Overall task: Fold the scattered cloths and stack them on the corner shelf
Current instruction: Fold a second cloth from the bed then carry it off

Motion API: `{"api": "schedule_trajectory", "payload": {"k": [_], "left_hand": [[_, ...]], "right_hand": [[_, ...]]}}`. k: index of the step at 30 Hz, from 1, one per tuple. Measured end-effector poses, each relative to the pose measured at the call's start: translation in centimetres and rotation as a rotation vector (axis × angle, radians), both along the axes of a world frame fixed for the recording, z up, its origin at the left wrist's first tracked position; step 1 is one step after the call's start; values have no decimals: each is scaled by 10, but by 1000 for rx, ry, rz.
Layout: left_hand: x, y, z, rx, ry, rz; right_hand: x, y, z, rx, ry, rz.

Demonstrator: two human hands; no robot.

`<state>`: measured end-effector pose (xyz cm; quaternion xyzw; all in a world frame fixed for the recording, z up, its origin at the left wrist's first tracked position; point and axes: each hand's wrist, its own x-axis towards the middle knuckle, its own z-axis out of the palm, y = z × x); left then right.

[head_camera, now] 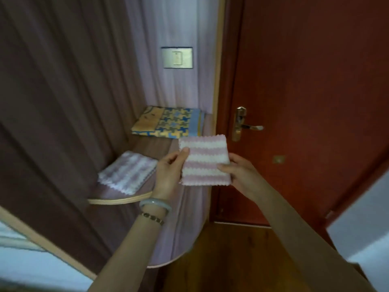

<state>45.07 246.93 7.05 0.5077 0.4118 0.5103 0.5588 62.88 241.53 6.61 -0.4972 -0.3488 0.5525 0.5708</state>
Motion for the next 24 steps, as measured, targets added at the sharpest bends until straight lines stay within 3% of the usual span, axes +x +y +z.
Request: {"api": "schedule_trajectory", "payload": {"k": [9, 16, 20, 24], "left_hand": [[-79, 42, 0, -46, -85, 382], [-123, 27, 3, -141, 120, 623], [-128, 12, -2, -202, 229, 699], [-115, 1, -14, -297, 516, 764]], "right_hand": [[-75, 118, 19, 9, -128, 384], [-120, 172, 33, 39, -208, 560], [-140, 193, 21, 111, -441, 674], [-152, 205, 0, 270, -662, 759]]}}
